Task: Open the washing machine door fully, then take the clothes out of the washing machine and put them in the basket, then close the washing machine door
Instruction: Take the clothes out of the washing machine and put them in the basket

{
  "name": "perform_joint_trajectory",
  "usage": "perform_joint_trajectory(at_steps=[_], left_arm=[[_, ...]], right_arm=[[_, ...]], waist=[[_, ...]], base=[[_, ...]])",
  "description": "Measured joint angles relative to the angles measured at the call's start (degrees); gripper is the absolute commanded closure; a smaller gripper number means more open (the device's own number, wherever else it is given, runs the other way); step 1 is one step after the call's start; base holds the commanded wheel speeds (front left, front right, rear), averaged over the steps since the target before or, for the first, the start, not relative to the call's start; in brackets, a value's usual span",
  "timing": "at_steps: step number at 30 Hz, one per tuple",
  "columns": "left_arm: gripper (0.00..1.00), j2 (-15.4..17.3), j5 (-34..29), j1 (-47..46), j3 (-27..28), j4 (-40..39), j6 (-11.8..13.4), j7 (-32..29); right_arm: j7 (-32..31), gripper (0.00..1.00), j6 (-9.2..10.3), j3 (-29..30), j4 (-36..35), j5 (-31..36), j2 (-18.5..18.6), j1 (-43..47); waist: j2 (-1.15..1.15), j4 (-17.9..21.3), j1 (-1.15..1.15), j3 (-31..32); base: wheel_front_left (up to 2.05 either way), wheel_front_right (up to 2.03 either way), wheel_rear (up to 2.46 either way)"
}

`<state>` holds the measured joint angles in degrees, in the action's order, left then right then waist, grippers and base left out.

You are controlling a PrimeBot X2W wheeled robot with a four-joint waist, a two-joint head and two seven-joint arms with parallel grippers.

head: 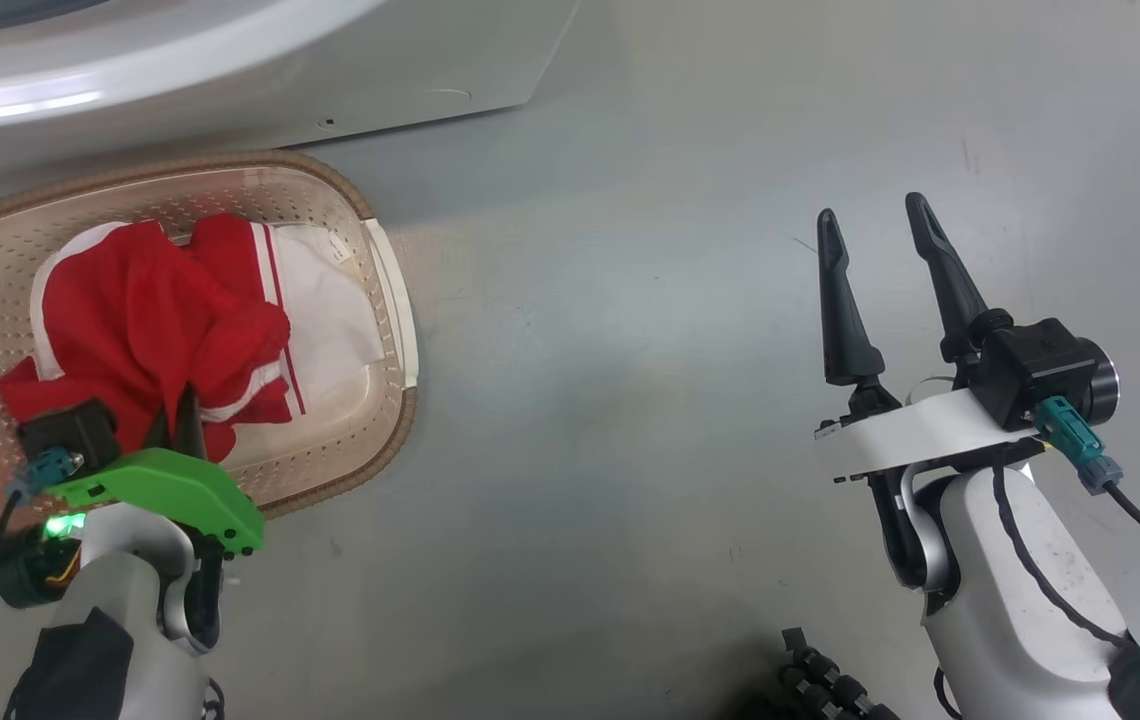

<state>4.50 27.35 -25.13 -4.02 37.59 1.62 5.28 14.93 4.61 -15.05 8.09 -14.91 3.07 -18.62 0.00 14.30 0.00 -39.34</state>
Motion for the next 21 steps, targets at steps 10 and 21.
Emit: perform_joint_trajectory(at_steps=[10, 21], left_arm=[[1.0, -0.23, 0.93, -2.82, -0.04, 6.81, -1.48, -0.08], [0.0, -0.65, 0.78, -4.92, -1.65, 11.67, -3.45, 3.43]], right_arm=[[0.01, 0.0, 0.0, -0.16, 0.57, 0.01, -0.24, -1.2], [0.01, 0.0, -0.01, 0.05, 2.56, 0.02, -0.24, -1.26]], waist=[[0.0, -0.75, 0.0, -0.78], [0.0, -1.97, 0.0, 1.65]], base=[[0.0, 0.0, 0.0], [0.0, 0.0, 0.0]])
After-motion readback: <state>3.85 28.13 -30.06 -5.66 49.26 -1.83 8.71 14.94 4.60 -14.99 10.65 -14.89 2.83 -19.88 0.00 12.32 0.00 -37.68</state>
